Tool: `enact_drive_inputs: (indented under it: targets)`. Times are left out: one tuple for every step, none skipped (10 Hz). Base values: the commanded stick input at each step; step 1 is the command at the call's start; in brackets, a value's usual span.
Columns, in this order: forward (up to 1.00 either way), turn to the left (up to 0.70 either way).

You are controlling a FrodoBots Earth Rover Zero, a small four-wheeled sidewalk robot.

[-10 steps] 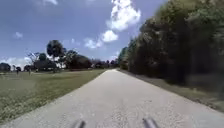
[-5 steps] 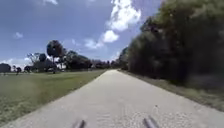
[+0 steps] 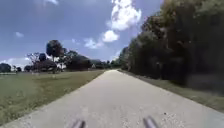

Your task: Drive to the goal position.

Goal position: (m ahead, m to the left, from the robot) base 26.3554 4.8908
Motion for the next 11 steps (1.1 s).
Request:
enact_drive_inputs:
  targets:
    - [0.5, 0.0]
    - [0.5, 0.0]
    - [0.5, 0.0]
    - [0.5, 0.0]
    - [0.5, 0.0]
    - [0.5, 0.0]
    - [0.5, 0.0]
    - [0.5, 0.0]
    - [0.5, 0.0]
    - [0.5, 0.0]
    - [0.5, 0.0]
